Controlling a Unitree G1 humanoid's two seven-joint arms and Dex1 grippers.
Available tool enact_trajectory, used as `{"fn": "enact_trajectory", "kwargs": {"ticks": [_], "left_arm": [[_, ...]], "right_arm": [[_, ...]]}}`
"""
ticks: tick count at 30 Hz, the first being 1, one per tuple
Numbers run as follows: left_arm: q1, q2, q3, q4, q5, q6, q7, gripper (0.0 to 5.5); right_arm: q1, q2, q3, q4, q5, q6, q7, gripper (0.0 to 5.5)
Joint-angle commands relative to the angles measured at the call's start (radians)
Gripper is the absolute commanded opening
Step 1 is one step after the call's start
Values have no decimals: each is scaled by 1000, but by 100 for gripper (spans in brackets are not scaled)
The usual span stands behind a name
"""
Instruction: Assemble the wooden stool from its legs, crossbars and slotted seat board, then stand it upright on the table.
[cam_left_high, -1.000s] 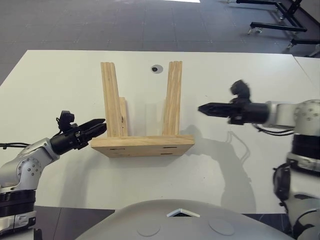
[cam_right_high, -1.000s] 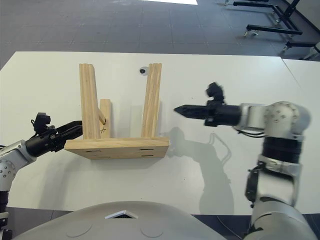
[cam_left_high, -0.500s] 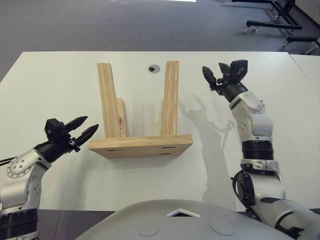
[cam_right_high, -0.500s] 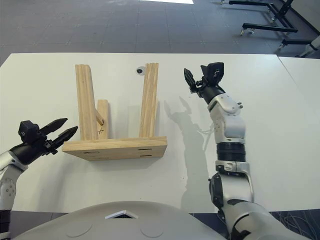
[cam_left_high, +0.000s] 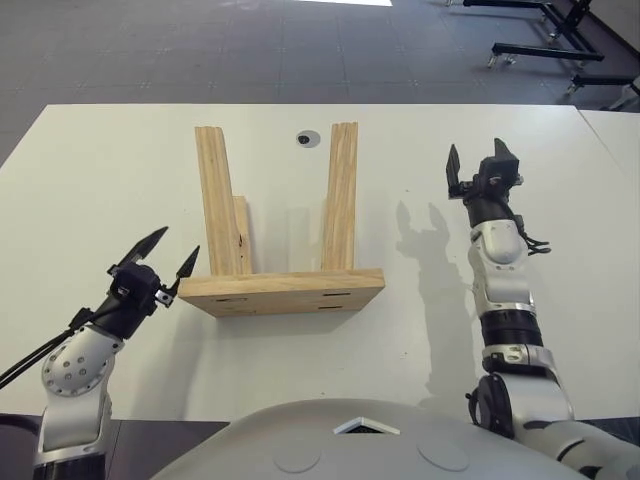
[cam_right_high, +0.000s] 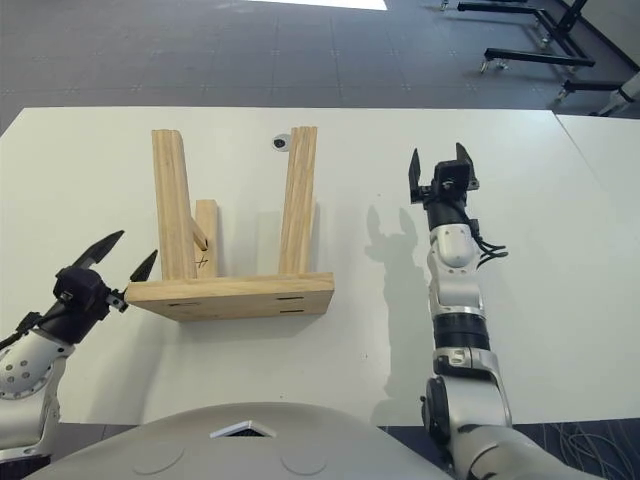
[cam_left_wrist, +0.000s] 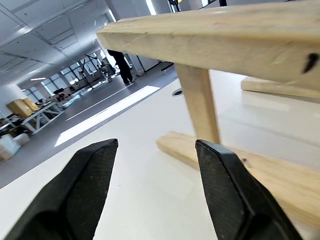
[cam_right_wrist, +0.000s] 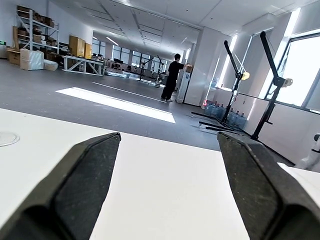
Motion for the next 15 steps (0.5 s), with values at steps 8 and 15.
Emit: {"fn": "enact_trajectory", "kwargs": {"ticks": [8, 15], "left_arm": [[60, 27, -12, 6, -28, -34, -41, 285], [-122, -307, 49, 95, 81, 19, 472, 285]], "right_arm": [[88, 131, 58, -58, 0, 80, -25, 356], [56, 146, 47, -12, -13, 47, -46, 356]]}}
